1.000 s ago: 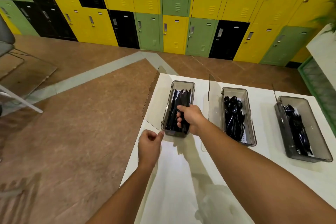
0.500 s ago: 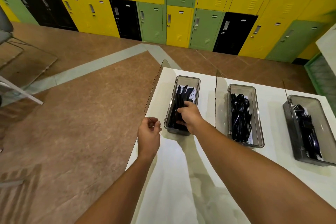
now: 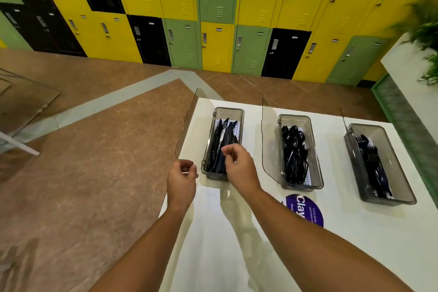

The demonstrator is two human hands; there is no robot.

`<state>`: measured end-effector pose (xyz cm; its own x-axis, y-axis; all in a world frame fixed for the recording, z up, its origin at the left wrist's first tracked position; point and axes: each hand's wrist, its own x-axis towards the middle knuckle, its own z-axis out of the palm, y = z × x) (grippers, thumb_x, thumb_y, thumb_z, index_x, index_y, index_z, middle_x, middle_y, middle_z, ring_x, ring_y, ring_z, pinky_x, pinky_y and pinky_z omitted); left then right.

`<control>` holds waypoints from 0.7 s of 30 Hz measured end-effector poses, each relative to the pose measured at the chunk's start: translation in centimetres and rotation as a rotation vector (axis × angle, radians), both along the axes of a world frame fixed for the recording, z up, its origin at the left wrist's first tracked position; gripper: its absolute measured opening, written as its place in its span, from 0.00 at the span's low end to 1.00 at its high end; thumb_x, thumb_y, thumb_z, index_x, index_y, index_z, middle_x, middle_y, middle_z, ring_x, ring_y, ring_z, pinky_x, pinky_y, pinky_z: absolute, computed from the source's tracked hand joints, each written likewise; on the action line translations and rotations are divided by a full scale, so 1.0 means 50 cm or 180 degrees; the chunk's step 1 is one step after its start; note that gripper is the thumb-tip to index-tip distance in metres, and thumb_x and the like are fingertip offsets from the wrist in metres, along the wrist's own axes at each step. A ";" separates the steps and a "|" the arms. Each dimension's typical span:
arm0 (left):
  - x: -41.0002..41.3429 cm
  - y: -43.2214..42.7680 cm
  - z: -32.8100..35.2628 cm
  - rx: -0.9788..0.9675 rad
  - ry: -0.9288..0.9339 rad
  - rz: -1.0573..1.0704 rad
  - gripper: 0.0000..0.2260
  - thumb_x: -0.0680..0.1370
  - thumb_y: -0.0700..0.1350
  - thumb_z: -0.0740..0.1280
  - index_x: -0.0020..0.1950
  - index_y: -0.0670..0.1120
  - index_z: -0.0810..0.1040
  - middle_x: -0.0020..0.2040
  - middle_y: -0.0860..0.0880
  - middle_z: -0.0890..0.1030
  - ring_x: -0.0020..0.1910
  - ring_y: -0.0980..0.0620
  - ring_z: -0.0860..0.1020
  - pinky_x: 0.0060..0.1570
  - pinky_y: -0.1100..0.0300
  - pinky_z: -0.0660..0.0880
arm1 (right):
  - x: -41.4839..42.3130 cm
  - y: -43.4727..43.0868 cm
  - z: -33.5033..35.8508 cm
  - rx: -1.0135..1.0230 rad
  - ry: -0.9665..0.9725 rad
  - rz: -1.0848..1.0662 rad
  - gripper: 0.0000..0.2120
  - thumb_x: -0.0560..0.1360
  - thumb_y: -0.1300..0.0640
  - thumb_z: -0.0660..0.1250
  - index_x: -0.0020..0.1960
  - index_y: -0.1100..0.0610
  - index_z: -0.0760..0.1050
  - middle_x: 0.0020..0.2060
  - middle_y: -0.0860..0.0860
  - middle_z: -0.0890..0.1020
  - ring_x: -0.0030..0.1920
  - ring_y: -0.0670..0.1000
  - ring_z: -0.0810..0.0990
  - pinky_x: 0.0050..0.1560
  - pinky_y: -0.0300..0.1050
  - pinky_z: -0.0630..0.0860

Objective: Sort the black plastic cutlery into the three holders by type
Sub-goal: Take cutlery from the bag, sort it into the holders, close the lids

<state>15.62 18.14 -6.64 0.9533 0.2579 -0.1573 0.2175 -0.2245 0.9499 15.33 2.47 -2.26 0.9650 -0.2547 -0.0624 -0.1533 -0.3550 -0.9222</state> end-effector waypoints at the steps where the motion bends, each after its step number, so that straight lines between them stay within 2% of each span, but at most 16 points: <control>1: 0.000 0.000 0.002 -0.0008 0.0011 -0.0023 0.03 0.80 0.40 0.66 0.49 0.47 0.76 0.44 0.47 0.82 0.39 0.52 0.85 0.46 0.45 0.80 | -0.016 -0.004 -0.001 -0.0075 -0.0041 0.0015 0.12 0.79 0.64 0.60 0.52 0.50 0.78 0.50 0.47 0.82 0.50 0.43 0.80 0.49 0.36 0.74; 4: 0.001 0.003 0.002 0.0021 0.0058 -0.0091 0.02 0.80 0.39 0.66 0.50 0.46 0.76 0.44 0.47 0.82 0.40 0.49 0.85 0.47 0.43 0.81 | -0.056 -0.015 -0.011 -0.0271 0.0026 0.0090 0.11 0.79 0.63 0.61 0.49 0.49 0.77 0.48 0.45 0.81 0.47 0.42 0.79 0.46 0.34 0.72; 9: -0.001 0.006 0.014 -0.0050 0.0023 -0.0068 0.06 0.79 0.41 0.68 0.54 0.49 0.76 0.47 0.50 0.82 0.45 0.48 0.85 0.51 0.42 0.81 | -0.089 -0.040 -0.028 -0.0637 0.0261 -0.0057 0.08 0.78 0.60 0.63 0.54 0.50 0.74 0.49 0.46 0.76 0.45 0.45 0.77 0.45 0.40 0.72; 10: 0.001 0.008 0.017 -0.0072 -0.0004 -0.0093 0.07 0.79 0.41 0.68 0.55 0.50 0.76 0.48 0.50 0.83 0.46 0.48 0.84 0.51 0.43 0.81 | -0.089 -0.043 -0.030 -0.0719 0.0348 -0.0097 0.10 0.77 0.58 0.65 0.57 0.49 0.72 0.52 0.46 0.75 0.47 0.47 0.77 0.46 0.42 0.73; 12: 0.003 0.012 0.023 -0.0148 -0.0032 -0.0185 0.09 0.79 0.40 0.68 0.57 0.51 0.75 0.50 0.49 0.83 0.48 0.47 0.84 0.50 0.44 0.81 | -0.087 -0.049 -0.036 -0.0734 0.0580 -0.0097 0.20 0.77 0.56 0.68 0.67 0.51 0.67 0.62 0.50 0.72 0.58 0.50 0.77 0.55 0.47 0.76; 14: 0.005 0.015 0.032 -0.0239 -0.0041 -0.0254 0.11 0.79 0.38 0.66 0.59 0.50 0.74 0.52 0.49 0.82 0.47 0.47 0.84 0.47 0.48 0.79 | -0.080 -0.054 -0.038 -0.0564 0.0907 0.0031 0.31 0.78 0.56 0.69 0.76 0.53 0.58 0.72 0.52 0.66 0.68 0.55 0.73 0.65 0.51 0.73; 16: 0.009 0.017 0.040 -0.0316 -0.0071 -0.0283 0.12 0.80 0.36 0.65 0.61 0.49 0.73 0.52 0.49 0.82 0.43 0.49 0.83 0.45 0.50 0.79 | -0.071 -0.057 -0.037 -0.0368 0.1172 0.0167 0.36 0.79 0.56 0.68 0.80 0.52 0.51 0.77 0.52 0.63 0.72 0.55 0.69 0.69 0.52 0.69; 18: 0.013 0.017 0.045 -0.0324 -0.0117 -0.0304 0.12 0.81 0.35 0.64 0.60 0.49 0.74 0.51 0.50 0.82 0.42 0.50 0.83 0.45 0.49 0.78 | -0.066 -0.058 -0.035 -0.0232 0.1272 0.0270 0.35 0.79 0.57 0.67 0.80 0.51 0.52 0.75 0.51 0.67 0.71 0.55 0.71 0.68 0.52 0.70; 21: 0.014 0.019 0.051 -0.0295 -0.0118 -0.0322 0.12 0.81 0.34 0.62 0.60 0.48 0.75 0.51 0.51 0.82 0.42 0.50 0.84 0.46 0.47 0.79 | -0.060 -0.052 -0.031 -0.0161 0.1240 0.0283 0.30 0.79 0.59 0.66 0.77 0.48 0.59 0.63 0.47 0.77 0.59 0.52 0.78 0.60 0.49 0.74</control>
<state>16.32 19.10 -4.11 0.9793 0.1461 -0.1402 0.1625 -0.1544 0.9745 12.33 -0.12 -3.80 0.8901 -0.1833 -0.4173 -0.4545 -0.4261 -0.7822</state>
